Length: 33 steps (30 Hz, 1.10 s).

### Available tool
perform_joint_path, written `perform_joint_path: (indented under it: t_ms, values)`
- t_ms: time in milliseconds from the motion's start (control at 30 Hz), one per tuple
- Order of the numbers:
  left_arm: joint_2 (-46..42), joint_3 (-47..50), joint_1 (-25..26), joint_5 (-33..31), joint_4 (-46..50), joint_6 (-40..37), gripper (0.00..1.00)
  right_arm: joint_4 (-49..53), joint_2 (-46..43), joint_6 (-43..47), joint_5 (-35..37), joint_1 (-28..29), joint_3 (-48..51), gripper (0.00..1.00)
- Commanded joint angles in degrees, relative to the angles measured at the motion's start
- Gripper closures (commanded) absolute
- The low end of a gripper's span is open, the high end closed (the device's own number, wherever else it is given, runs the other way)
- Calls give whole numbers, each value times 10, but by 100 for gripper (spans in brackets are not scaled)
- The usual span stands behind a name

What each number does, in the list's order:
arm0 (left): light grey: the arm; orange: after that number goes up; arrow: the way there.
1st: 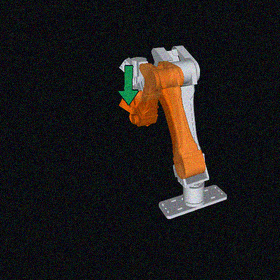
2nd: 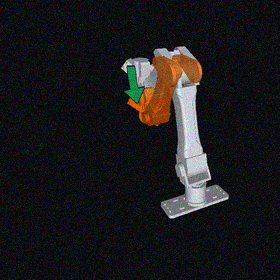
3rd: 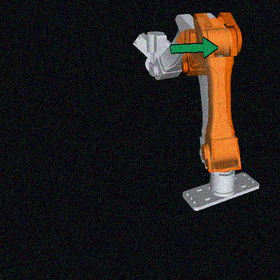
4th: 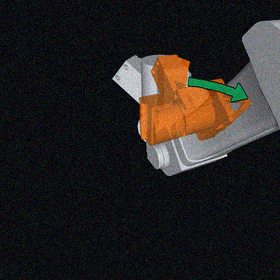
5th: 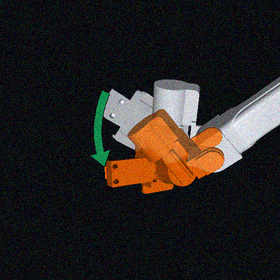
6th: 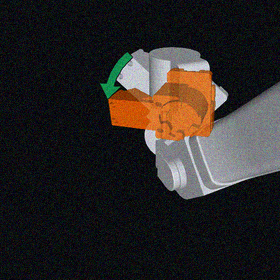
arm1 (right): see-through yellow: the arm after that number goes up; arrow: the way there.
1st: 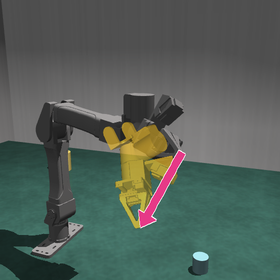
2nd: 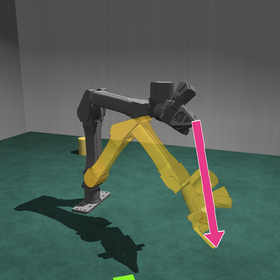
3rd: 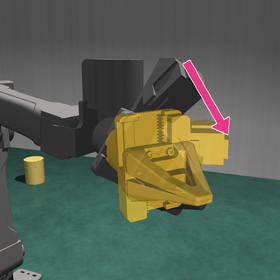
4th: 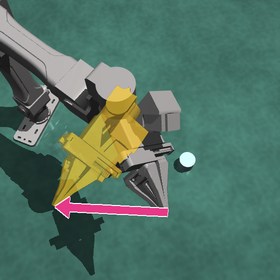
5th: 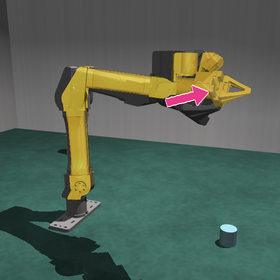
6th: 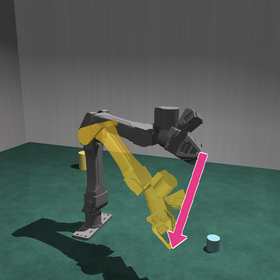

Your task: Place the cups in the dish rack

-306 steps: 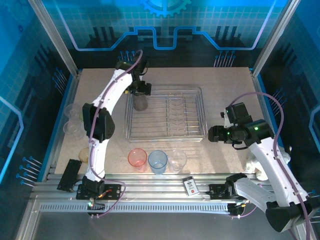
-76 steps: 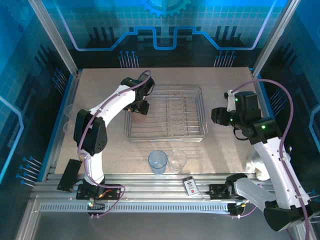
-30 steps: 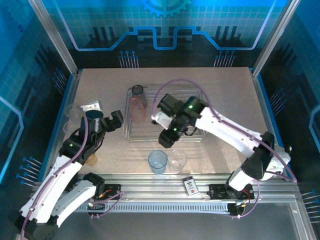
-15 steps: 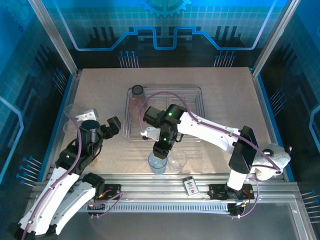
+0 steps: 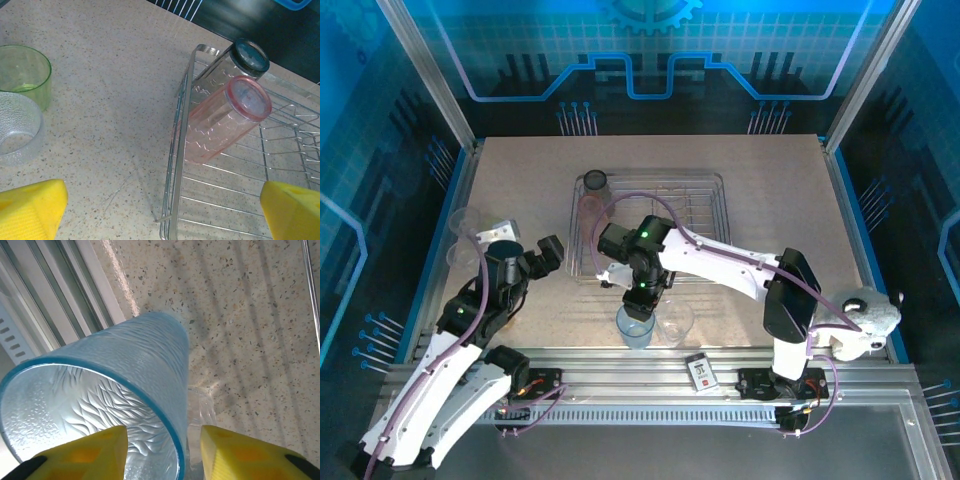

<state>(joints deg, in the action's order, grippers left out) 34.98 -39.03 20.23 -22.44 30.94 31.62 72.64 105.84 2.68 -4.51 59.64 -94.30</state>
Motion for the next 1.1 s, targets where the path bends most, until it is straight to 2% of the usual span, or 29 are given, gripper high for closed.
perform_joint_path:
  t_ms: [0,100,200,300,333,533,733,867,1067]
  values:
    - [-1,8,-4,7,-8,7,1,17,9,3,12,10,-22,63]
    - [-3,10,-4,6,-7,7,0,21,11,2,17,10,-29,75]
    - [-8,12,-4,6,-7,6,1,27,11,-4,37,10,-39,83]
    - [-24,21,-4,38,-35,-12,1,36,10,-4,52,10,-53,98]
    - [-34,26,-4,53,-48,-18,1,37,8,-2,50,11,-59,100]
    - [-117,64,-4,120,-132,-37,1,6,-32,8,3,-2,-70,100]
    - [-144,51,-5,206,-154,-67,1,-77,-108,-4,-92,-60,-31,100]
    - [-132,30,-5,329,-204,-79,1,-168,-185,-48,-153,-132,32,100]
    - [-58,-21,-5,478,-277,-55,0,-332,-299,-196,-286,-287,150,100]
